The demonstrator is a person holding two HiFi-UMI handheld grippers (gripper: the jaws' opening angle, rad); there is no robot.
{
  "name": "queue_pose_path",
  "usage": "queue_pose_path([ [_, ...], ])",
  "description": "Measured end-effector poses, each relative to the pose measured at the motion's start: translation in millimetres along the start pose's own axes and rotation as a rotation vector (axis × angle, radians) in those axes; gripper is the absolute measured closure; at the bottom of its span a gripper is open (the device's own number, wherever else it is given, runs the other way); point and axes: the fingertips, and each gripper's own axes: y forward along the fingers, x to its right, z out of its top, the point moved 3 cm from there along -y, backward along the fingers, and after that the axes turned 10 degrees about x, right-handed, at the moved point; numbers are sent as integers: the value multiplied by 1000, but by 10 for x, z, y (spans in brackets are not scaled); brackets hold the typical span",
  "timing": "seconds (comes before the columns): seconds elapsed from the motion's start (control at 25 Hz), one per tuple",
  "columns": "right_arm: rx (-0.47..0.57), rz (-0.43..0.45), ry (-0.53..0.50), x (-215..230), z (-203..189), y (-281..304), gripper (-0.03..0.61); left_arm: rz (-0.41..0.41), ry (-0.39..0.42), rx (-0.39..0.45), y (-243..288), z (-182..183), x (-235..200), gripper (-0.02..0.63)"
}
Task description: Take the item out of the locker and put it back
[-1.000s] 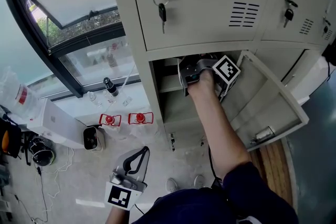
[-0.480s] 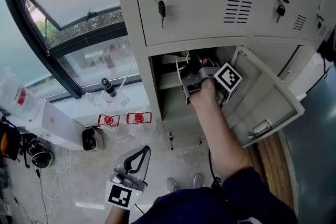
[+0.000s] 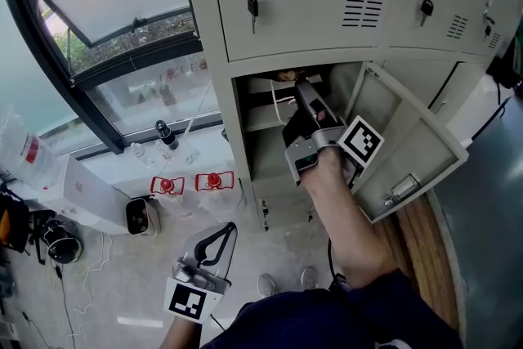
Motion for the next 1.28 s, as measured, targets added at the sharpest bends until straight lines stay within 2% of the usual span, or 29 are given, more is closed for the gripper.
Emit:
queue_pose_path([
  [0.36, -66, 62, -103, -256, -154, -536, 436, -28, 7, 19, -76, 23, -11, 611],
  [0.68, -113, 152, -211, -440, -246, -922, 521, -55, -8, 36, -119, 23, -34, 611],
  [0.88, -168, 192, -311, -483, -295, -1182, 542, -68, -15, 36, -115, -24, -54, 611],
  [1.28, -356, 222, -493, -486, -450, -1726, 546, -54, -30, 46, -53, -23, 146, 611],
])
